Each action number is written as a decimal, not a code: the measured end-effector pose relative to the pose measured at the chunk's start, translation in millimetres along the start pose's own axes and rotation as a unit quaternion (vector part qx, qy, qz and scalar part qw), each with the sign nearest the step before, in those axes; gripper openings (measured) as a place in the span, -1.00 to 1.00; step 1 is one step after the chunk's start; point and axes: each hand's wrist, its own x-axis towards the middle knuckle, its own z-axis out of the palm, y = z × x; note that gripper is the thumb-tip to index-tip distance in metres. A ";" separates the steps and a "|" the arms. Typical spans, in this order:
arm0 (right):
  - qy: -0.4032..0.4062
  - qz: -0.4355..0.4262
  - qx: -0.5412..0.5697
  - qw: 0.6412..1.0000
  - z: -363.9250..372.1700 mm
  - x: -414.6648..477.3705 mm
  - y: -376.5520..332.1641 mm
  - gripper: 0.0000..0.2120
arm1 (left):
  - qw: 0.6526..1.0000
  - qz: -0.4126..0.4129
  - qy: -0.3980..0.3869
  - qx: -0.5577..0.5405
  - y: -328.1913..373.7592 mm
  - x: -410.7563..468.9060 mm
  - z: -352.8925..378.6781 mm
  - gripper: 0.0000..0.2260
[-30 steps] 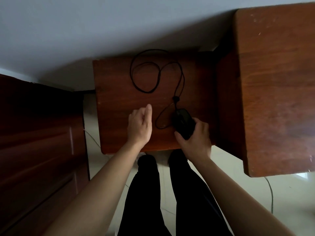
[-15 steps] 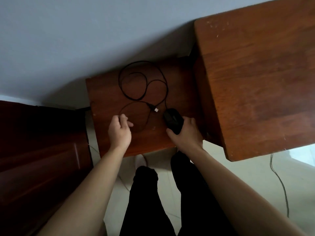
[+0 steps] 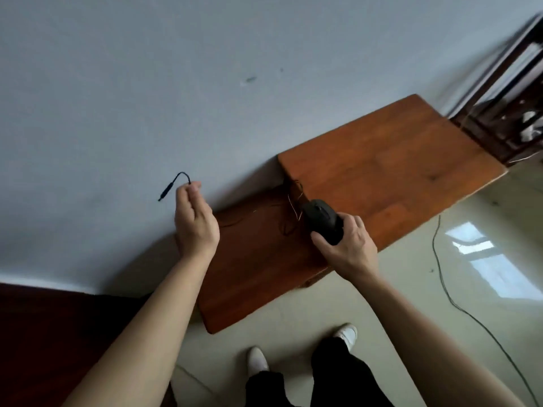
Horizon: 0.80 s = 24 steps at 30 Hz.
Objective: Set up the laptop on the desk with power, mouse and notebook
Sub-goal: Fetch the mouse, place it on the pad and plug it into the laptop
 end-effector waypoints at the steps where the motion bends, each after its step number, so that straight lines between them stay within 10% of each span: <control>1: 0.021 0.004 0.015 1.000 -15.1 -2.1 -0.3 -0.39 | 1.000 0.015 -0.012 -0.008 19.6 1.0 5.5 -0.67; 12: 0.268 0.111 0.040 0.956 -250.6 -18.5 143.0 -0.37 | 0.950 0.186 -0.205 -0.143 240.9 -105.4 181.0 -0.71; 24: 0.367 0.270 0.018 0.890 -475.1 -61.3 429.9 -0.44 | 0.879 0.164 -0.390 -0.222 404.9 -386.1 452.5 -0.78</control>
